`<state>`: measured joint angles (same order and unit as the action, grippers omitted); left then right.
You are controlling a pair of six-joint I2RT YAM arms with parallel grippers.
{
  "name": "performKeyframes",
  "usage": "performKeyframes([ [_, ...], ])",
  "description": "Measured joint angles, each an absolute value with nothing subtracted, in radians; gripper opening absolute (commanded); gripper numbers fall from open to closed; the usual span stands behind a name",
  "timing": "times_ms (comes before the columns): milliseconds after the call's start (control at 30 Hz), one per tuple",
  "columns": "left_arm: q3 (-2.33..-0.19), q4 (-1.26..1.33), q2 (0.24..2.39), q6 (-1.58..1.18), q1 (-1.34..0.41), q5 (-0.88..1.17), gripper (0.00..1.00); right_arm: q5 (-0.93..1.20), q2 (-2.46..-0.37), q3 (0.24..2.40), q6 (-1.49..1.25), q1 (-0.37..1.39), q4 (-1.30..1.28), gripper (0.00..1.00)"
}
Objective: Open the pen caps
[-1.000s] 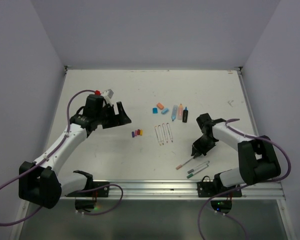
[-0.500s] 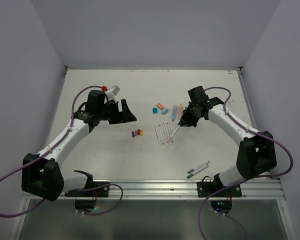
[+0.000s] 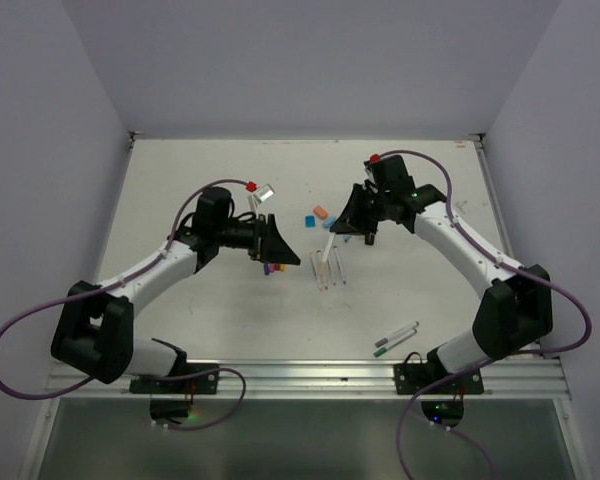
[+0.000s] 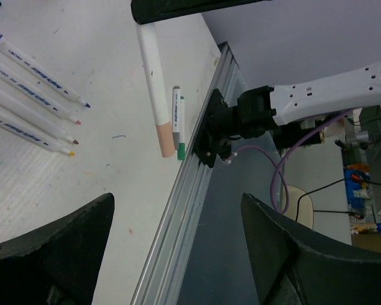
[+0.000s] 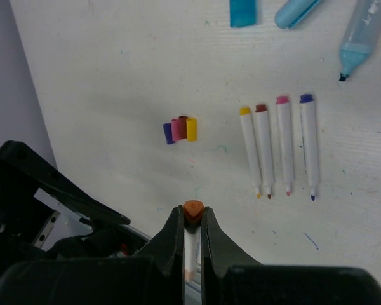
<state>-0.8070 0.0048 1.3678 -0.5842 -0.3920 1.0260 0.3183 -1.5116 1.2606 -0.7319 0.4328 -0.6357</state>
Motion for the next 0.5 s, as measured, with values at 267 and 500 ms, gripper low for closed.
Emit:
performKeyframes([
  [267, -0.807, 0.059, 1.396, -0.608, -0.444, 1.034, 0.74, 0.39, -1.503, 1.264, -0.785, 0.433, -0.56, 0.0],
  [500, -0.808, 0.112, 1.436, -0.646, -0.488, 1.033, 0.67, 0.42, -1.482, 1.264, -0.831, 0.433, -0.506, 0.0],
])
